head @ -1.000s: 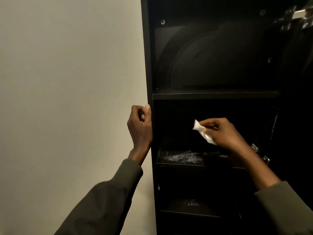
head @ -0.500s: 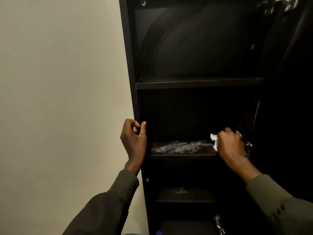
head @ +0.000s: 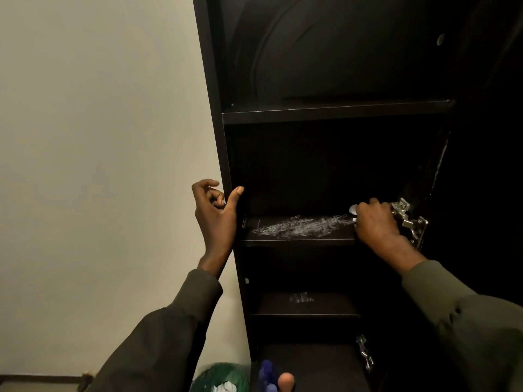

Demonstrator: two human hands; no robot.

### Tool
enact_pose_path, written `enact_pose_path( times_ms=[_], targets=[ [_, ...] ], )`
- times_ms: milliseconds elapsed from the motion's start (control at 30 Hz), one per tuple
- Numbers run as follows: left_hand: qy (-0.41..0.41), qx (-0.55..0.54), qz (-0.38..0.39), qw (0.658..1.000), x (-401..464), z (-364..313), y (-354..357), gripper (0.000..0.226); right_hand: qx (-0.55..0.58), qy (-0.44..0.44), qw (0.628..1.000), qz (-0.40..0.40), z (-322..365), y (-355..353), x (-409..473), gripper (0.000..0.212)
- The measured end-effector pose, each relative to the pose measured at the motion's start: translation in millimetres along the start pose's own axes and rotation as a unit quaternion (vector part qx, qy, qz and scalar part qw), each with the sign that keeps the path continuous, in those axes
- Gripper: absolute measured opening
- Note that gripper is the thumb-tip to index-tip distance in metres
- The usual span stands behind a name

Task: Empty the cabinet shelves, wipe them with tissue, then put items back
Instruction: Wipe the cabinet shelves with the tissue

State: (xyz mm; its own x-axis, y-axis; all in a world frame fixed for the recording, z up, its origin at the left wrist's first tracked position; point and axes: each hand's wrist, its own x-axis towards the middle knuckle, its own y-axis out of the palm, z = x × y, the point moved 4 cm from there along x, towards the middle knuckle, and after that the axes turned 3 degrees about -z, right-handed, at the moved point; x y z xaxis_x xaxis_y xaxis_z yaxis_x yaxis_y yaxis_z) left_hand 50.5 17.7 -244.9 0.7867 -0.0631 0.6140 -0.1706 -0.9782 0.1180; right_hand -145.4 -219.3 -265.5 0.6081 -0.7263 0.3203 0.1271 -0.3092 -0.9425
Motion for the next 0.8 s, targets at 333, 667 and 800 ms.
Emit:
enact_pose_path(
  times_ms=[333, 667, 800],
  targets=[
    [0.051, 0.045, 0.01, 0.998, 2, 10, 2, 0.054, 0.182, -0.037, 0.982, -0.014, 91, 9, -9, 0.026],
    [0.072, 0.058, 0.029, 0.995, 3, 7, 0, 0.057, 0.473, -0.042, 0.88, -0.006, 143, -11, -16, 0.027],
    [0.063, 0.052, 0.024, 0.996, 3, 10, 1, 0.057, 0.33, 0.01, 0.937, -0.115, 64, -14, -1, 0.025]
  ],
)
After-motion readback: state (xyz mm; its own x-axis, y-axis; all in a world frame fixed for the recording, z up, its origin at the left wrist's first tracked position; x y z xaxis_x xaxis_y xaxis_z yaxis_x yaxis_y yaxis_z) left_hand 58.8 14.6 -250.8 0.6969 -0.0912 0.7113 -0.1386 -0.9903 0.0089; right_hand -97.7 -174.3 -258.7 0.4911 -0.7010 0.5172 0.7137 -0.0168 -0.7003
